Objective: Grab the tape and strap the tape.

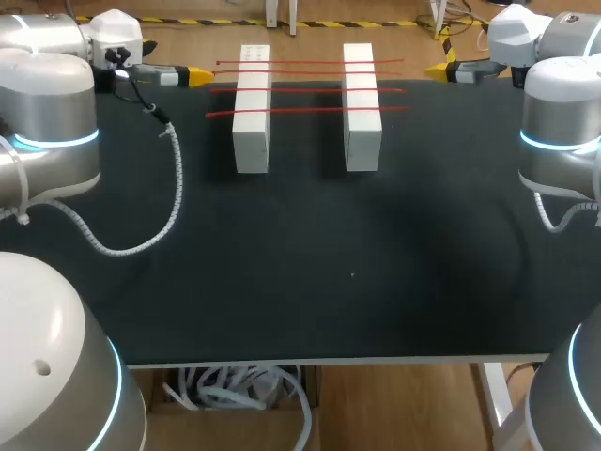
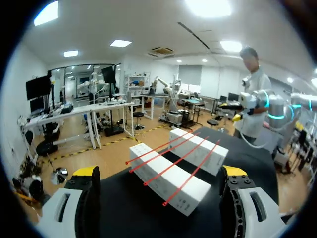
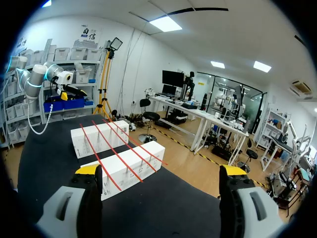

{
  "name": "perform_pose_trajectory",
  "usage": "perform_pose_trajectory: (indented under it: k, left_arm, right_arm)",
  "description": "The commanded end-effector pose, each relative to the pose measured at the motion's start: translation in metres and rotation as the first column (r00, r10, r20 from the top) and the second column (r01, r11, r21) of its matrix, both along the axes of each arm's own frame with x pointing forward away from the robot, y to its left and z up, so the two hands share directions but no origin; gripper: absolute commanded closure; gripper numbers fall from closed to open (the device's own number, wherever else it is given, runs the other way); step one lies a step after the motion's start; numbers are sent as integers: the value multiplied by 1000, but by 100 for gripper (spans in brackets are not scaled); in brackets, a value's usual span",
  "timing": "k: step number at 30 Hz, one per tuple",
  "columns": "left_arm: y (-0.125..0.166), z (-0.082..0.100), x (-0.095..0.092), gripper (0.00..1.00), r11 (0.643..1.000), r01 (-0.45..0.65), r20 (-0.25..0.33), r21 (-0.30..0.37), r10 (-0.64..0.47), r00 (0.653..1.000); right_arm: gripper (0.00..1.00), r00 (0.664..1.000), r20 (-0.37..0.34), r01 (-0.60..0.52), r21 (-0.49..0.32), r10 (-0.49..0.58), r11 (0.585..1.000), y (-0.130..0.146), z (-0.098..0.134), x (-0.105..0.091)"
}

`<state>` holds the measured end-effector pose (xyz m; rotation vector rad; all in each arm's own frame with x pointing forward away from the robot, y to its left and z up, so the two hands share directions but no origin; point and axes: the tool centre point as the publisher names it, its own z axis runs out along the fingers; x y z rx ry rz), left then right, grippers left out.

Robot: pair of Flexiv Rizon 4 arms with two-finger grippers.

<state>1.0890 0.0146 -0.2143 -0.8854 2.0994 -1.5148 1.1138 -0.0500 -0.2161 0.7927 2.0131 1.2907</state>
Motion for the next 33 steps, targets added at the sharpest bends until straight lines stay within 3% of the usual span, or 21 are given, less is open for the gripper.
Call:
perform_pose_trajectory:
  k: [1, 4, 5, 6, 7, 8, 10, 11, 13, 16, 18, 19, 21, 24, 27, 28, 32, 33]
  left_arm:
    - [11, -12, -1, 0, 987, 158, 61, 6, -158, 985]
    - [10, -23, -2, 0, 971, 240, 50, 15, -240, 969]
    - [9, -26, -2, 18, 969, 247, 45, -6, -247, 968]
    - [9, -29, -1, 53, 968, 249, 43, -9, -249, 968]
    - [9, -32, 0, 59, 967, 254, 36, -11, -254, 967]
    - [8, -34, 0, 59, 961, 276, 41, -13, -275, 960]
    - [6, -38, 1, 74, 957, 291, 42, 0, -290, 956]
    - [5, -39, 1, 71, 955, 298, 37, 3, -298, 954]
    - [2, -41, 3, 77, 949, 315, 44, -4, -315, 948]
    - [-4, -44, 4, 65, 939, 343, 51, -5, -343, 938]
    - [-8, -47, 6, 87, 934, 356, 57, -6, -355, 933]
    - [-9, -49, 6, 83, 930, 368, 57, -13, -367, 929]
    - [-13, -52, 6, 91, 918, 396, 67, -16, -394, 917]
    - [-20, -58, 7, 93, 899, 437, 73, -20, -435, 898]
    - [-22, -63, 8, 82, 882, 470, 77, -20, -467, 881]
    - [-22, -65, 8, 92, 883, 469, 76, -18, -467, 881]
    - [-22, -68, 10, 79, 876, 481, 76, -16, -479, 874]
    - [-23, -70, 10, 85, 876, 481, 76, -17, -479, 875]
  right_arm:
    - [0, 1000, 0, 0, 0, 0, 1000, 0, 0, 0]
    - [0, 1000, 0, 0, 0, 0, 1000, 0, 0, 0]
    - [0, 1000, 0, 0, 0, 0, 1000, 0, 0, 0]
    - [0, 1000, 0, 0, 0, 0, 1000, 0, 0, 0]
    - [0, 1000, 0, 0, 0, 0, 1000, 0, 0, 0]
    - [0, 1000, 0, 0, 0, 0, 1000, 0, 0, 0]
    - [0, 1000, 0, 0, 0, 0, 1000, 0, 0, 0]
    - [0, 1000, 0, 0, 0, 0, 1000, 0, 0, 0]
    - [0, 1000, 0, 0, 0, 0, 1000, 0, 0, 0]
    - [0, 1000, 0, 0, 0, 0, 1000, 0, 0, 0]
    - [0, 1000, 0, 0, 0, 0, 1000, 0, 0, 0]
    - [0, 1000, 0, 0, 0, 0, 1000, 0, 0, 0]
    - [0, 1000, 0, 0, 0, 0, 1000, 0, 0, 0]
    - [0, 1000, 0, 0, 0, 0, 1000, 0, 0, 0]
    - [0, 1000, 0, 0, 0, 0, 1000, 0, 0, 0]
    - [0, 1000, 0, 0, 0, 0, 1000, 0, 0, 0]
    - [0, 1000, 0, 0, 0, 0, 1000, 0, 0, 0]
    - [0, 1000, 0, 0, 0, 0, 1000, 0, 0, 0]
